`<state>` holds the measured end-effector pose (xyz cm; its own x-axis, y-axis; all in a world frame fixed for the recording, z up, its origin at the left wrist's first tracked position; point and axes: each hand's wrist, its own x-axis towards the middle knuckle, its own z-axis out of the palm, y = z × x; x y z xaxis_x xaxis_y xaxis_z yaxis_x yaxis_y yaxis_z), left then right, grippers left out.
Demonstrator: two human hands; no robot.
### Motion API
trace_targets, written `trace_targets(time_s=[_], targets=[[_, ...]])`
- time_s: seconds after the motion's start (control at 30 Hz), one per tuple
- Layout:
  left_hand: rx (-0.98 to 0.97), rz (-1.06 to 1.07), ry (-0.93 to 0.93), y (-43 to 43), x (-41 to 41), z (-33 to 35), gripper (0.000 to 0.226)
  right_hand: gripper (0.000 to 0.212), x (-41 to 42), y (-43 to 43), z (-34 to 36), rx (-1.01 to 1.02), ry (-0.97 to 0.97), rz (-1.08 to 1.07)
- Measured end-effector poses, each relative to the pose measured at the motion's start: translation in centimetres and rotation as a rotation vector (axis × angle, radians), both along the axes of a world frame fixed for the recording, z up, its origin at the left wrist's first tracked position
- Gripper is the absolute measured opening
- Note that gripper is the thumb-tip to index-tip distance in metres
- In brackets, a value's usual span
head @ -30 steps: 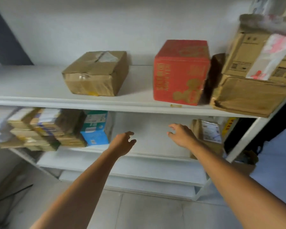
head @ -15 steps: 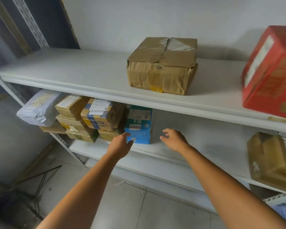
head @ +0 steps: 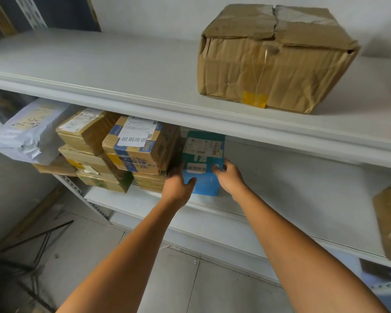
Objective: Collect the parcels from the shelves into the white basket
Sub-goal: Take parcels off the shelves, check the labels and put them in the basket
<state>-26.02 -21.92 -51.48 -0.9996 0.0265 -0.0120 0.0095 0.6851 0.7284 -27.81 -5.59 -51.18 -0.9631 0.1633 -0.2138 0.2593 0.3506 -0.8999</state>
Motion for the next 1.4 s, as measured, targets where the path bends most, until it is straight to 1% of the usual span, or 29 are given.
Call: trace_targets(time_s=[0.1,0.2,0.33,0.47,0.53,0.6,0.67,0.8,0.9,1.0,1.2,1.27,1.4], targets=[[0.038,-0.004,-0.002,-0.2,0.0,0.1,0.056,0.023,0.5,-0.3,-0.5,-0.161,0.039,-0.073],[0.119,0.018,-0.050,0.0,0.4,0.5,0.049,0.021,1.7,0.3,-0.4,-0.236,0.045,-0.084],[0.243,0.067,-0.141,1.2,2.2,1.0,0.034,0.022,4.7,2.1,0.0,-0.274,-0.007,-0.078],[0.405,0.127,-0.266,3.3,5.4,1.2,0.030,0.023,8.7,3.8,0.6,-0.263,-0.041,-0.037],[0.479,0.160,-0.315,4.3,7.5,1.5,0.035,0.025,10.8,4.8,1.0,-0.253,-0.040,-0.012],[0.535,0.198,-0.352,5.3,10.1,1.8,0.051,0.025,13.1,5.9,1.5,-0.251,-0.032,0.031],[0.574,0.236,-0.353,6.2,13.2,2.1,0.057,0.025,15.7,7.0,1.9,-0.256,-0.028,0.078],[0.685,0.281,-0.350,7.1,20.0,3.3,0.046,0.033,21.0,8.9,2.8,-0.260,-0.032,0.172],[0.753,0.343,-0.352,6.0,25.2,4.3,0.054,0.033,24.3,8.6,4.2,-0.260,-0.053,0.284],[0.801,0.452,-0.310,3.9,29.7,5.2,0.058,0.033,26.6,6.0,5.6,-0.263,-0.066,0.390],[0.880,0.673,-0.116,-3.8,36.6,7.1,0.063,0.041,29.3,-3.5,8.0,-0.274,-0.099,0.630],[0.880,0.736,-0.042,-6.4,38.9,7.7,0.062,0.045,30.1,-7.4,8.7,-0.264,-0.109,0.721],[0.828,0.863,0.120,-10.4,44.3,8.7,0.055,0.045,32.8,-14.2,9.9,-0.274,-0.098,0.924]])
